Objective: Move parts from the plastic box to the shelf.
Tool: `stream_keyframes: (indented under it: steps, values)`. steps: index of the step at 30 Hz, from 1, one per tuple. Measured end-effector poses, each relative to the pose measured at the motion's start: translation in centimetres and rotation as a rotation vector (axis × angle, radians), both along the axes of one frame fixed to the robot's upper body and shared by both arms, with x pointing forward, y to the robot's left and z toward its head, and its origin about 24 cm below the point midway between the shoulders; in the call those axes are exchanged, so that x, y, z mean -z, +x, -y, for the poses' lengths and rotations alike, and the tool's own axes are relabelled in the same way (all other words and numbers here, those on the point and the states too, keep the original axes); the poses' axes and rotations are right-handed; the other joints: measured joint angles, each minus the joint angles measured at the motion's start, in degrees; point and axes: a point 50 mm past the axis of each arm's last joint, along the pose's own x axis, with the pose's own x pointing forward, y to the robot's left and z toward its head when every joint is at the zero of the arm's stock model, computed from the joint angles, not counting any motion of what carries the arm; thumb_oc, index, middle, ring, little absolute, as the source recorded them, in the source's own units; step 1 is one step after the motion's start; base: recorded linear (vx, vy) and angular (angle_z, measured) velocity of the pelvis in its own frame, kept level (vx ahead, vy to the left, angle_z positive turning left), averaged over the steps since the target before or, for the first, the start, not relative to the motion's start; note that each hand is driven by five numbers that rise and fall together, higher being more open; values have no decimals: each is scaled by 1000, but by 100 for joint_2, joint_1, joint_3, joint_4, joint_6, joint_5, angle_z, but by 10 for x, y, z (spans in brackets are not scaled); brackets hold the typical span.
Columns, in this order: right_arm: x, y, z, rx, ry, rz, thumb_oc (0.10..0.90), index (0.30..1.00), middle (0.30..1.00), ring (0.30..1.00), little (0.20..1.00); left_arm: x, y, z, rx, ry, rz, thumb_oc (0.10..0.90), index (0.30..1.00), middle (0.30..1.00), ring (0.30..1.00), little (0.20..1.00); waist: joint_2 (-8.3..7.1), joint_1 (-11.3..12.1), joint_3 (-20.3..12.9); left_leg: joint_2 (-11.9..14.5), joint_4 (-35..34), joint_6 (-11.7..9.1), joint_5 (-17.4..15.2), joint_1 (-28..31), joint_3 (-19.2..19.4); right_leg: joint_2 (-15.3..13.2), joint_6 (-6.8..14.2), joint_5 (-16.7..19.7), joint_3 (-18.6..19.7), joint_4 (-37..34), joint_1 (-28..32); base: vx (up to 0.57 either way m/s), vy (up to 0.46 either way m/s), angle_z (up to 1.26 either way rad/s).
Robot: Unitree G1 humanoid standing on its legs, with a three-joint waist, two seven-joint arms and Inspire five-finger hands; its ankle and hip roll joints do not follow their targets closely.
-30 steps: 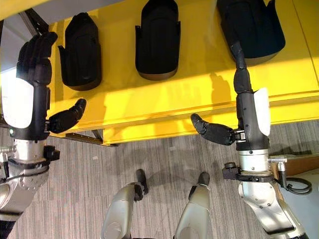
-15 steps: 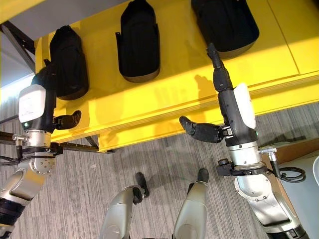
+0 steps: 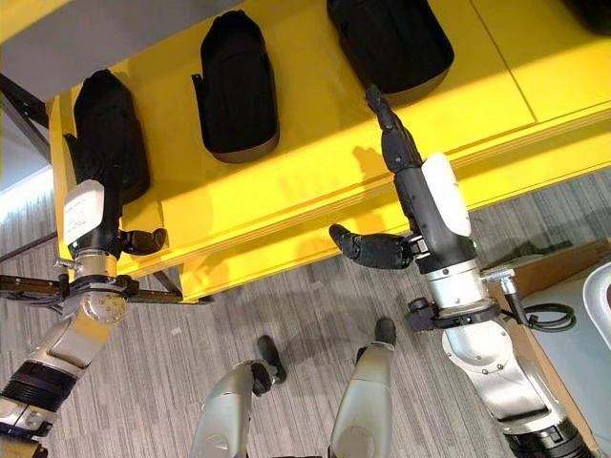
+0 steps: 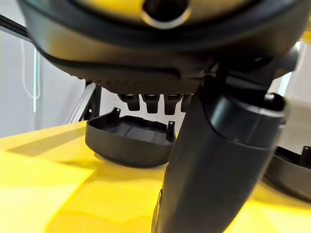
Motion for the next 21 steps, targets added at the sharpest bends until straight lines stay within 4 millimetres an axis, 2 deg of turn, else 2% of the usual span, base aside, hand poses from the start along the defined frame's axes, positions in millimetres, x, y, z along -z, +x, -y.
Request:
stream_keyframes:
  steps: [8, 21]
  values:
    - [2, 1, -3, -13, -4, -17, 900, 1000, 1000, 1000, 1000, 6, 3, -10, -75, -72, 14, 900, 1000, 1000, 1000, 1000, 1, -3, 0, 96, 5, 16, -29, 2, 54, 88, -15, 13, 29, -18, -36, 6, -8, -5]
    - [5, 3, -6, -23, -15, -46, 900, 1000, 1000, 1000, 1000, 2, 10, -12, -105, -135, 36, 900, 1000, 1000, 1000, 1000, -4, 14, 2, 180, 46, -43, -53, -72, 55, 167, -26, 22, 21, -11, -109, -1, -9, 0]
